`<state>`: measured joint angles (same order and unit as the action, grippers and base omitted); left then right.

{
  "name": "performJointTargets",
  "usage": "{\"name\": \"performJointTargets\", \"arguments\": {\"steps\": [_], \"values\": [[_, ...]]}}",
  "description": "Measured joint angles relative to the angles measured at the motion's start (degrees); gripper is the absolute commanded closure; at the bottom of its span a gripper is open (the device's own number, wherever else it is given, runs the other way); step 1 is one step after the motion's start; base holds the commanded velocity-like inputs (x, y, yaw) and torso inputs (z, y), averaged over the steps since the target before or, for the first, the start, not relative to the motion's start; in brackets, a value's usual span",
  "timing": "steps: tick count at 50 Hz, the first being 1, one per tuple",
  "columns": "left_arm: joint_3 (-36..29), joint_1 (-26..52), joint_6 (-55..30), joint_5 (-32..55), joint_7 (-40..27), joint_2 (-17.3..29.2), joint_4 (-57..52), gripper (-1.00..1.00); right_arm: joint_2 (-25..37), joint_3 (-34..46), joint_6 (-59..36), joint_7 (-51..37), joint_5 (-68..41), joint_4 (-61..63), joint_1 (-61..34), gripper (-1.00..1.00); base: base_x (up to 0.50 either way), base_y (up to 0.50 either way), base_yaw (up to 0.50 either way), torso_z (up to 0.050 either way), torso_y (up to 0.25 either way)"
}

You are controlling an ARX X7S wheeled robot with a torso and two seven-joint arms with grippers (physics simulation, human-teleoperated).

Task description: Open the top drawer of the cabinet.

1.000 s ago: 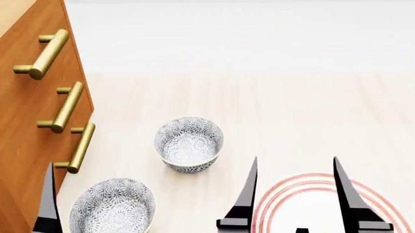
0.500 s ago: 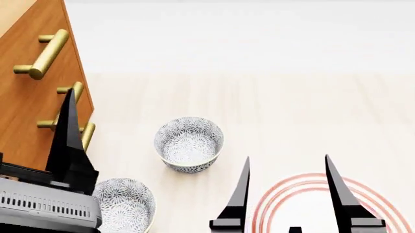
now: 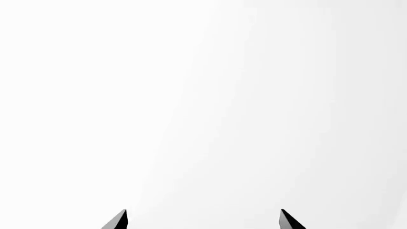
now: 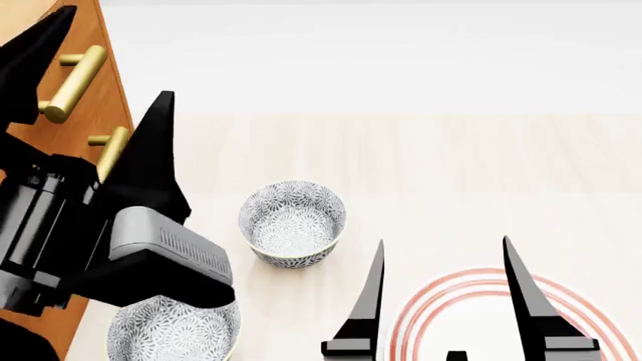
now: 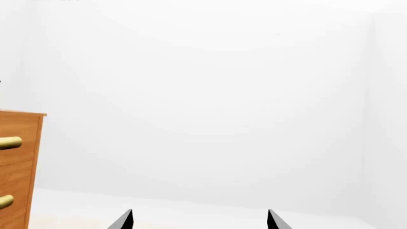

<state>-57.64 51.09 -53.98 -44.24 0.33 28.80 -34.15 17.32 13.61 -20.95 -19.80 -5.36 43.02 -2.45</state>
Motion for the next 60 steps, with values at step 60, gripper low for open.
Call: {"name": "performJointTargets", "arguments": {"steps": [60], "values": [[-5.0, 8.5, 0.6, 3.1, 2.6, -6.4, 39.6, -1.0, 1.6, 0.5, -0.7, -1.8, -2.1, 1.5, -0.8, -1.0, 0.0, 0.0, 0.0, 0.0, 0.0]]}}
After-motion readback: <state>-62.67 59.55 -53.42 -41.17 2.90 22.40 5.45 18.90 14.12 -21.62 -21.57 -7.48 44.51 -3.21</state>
